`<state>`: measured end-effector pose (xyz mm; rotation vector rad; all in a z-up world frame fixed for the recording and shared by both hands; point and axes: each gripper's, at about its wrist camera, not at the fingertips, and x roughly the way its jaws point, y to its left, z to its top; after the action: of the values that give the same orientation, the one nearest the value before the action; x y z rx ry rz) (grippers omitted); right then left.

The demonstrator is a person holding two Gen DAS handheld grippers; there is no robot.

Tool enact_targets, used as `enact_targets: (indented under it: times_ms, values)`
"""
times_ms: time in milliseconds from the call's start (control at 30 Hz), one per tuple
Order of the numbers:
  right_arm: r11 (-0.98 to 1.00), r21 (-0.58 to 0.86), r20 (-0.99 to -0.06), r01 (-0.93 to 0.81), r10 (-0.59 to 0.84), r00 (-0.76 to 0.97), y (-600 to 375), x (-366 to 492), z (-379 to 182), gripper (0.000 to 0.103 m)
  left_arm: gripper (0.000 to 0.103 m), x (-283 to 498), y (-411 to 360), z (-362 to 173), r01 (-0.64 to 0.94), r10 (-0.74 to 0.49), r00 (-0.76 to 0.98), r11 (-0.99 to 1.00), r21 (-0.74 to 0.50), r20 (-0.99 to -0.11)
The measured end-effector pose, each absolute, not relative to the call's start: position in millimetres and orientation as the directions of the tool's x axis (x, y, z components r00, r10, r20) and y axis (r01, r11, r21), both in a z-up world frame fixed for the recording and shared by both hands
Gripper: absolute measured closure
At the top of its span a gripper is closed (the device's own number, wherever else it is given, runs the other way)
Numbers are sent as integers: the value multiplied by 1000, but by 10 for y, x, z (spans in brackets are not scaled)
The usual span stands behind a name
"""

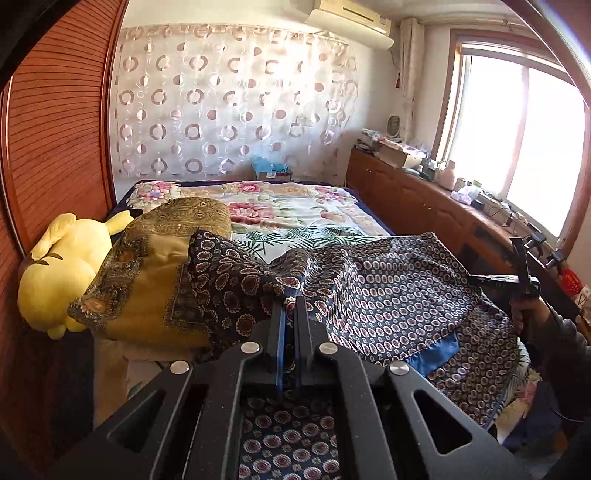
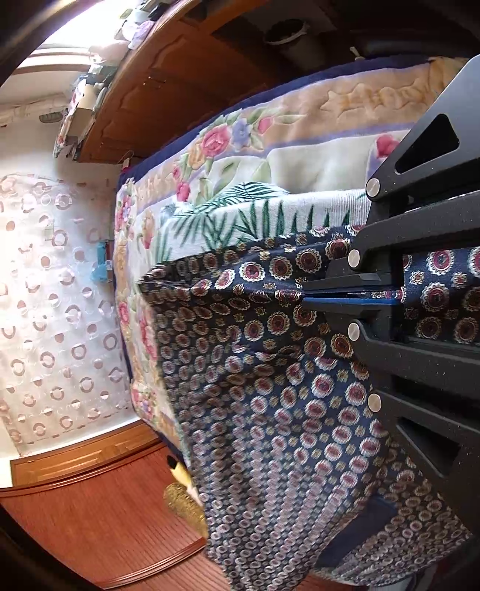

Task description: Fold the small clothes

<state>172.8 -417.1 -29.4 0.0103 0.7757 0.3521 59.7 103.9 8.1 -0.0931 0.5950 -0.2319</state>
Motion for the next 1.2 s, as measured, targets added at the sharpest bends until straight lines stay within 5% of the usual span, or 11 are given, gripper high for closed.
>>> enact_targets:
  times_ms: [433,967,1200]
  values:
    - [933,136,-670,-334,335,663,-4513,1061,-210,102,99,104,1163,-695,110,-178,726,984,-142,-664]
    - [946,82,-664,-314,287,690,-4510,780,-256,102,98,-92,1115,-853,103,-183,706,982,-156,-684]
    - [951,64,-663,-303,267,699,-4456,706,-239,102,86,-143,1120,-792,93,-162,730,986,-138,-664]
